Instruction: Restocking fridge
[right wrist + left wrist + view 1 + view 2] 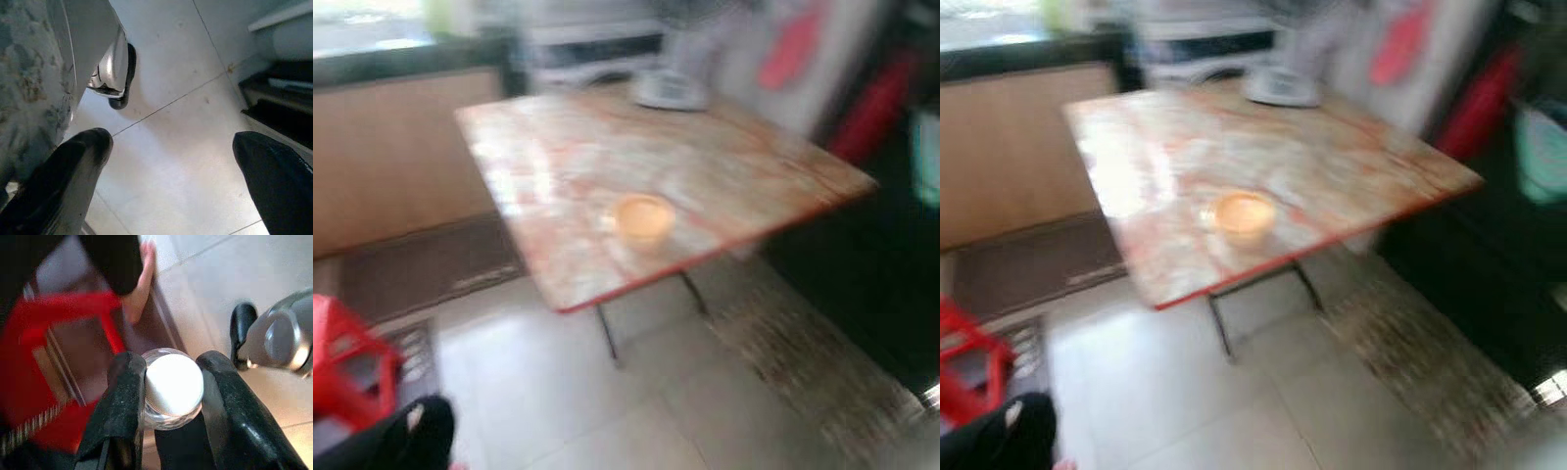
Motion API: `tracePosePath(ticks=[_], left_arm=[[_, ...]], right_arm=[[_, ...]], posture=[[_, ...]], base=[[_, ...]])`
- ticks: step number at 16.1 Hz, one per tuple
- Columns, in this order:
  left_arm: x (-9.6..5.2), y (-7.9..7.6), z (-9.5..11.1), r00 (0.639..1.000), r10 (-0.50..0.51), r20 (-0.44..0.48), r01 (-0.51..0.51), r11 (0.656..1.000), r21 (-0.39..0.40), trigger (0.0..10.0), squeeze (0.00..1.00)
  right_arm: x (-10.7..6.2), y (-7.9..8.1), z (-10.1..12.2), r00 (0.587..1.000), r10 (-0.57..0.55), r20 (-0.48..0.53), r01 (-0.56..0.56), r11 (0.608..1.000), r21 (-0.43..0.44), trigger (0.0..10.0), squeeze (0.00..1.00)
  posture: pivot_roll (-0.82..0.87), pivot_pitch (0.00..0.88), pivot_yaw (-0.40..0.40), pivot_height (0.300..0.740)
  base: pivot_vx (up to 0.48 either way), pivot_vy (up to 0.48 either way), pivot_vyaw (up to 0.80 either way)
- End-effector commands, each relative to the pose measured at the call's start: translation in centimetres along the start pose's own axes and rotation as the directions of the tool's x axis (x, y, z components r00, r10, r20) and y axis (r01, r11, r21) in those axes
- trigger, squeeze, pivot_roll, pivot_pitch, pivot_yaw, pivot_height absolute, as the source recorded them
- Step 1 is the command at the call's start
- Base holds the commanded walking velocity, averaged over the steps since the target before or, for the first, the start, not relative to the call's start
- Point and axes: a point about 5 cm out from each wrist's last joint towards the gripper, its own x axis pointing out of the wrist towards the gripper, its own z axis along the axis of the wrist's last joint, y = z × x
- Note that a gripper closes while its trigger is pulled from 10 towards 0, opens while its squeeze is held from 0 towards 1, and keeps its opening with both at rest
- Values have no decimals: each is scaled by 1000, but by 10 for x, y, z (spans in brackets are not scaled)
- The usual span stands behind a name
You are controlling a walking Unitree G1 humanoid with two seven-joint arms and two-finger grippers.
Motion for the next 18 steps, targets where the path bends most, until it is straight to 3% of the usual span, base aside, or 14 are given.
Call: tracePosePath(ticks=[1,12,13,18], left_arm=[[0,-3,-1,1000,-11,-2,11,1000,6,10000,0],[1,-3,4,999,-47,3,47,999,18,10000,0],[1,-2,5,999,-42,3,42,998,56,10000,0],[2,10,10,1000,-12,11,12,998,55,10000,0]], right_arm=[[0,0,4,1000,2,16,-2,1000,-7,10000,0],[1,2,4,1000,16,8,-16,1000,-20,10000,0],[1,3,4,1000,17,8,-17,1000,-18,10000,0],[2,12,3,999,40,11,-40,999,-8,10000,0]], posture=[[135,0,-47,740],[140,0,-44,740],[140,0,-42,740],[138,0,-1,740]], base=[[0,0,-800],[0,0,-790],[0,0,-788],[0,-165,-788]])
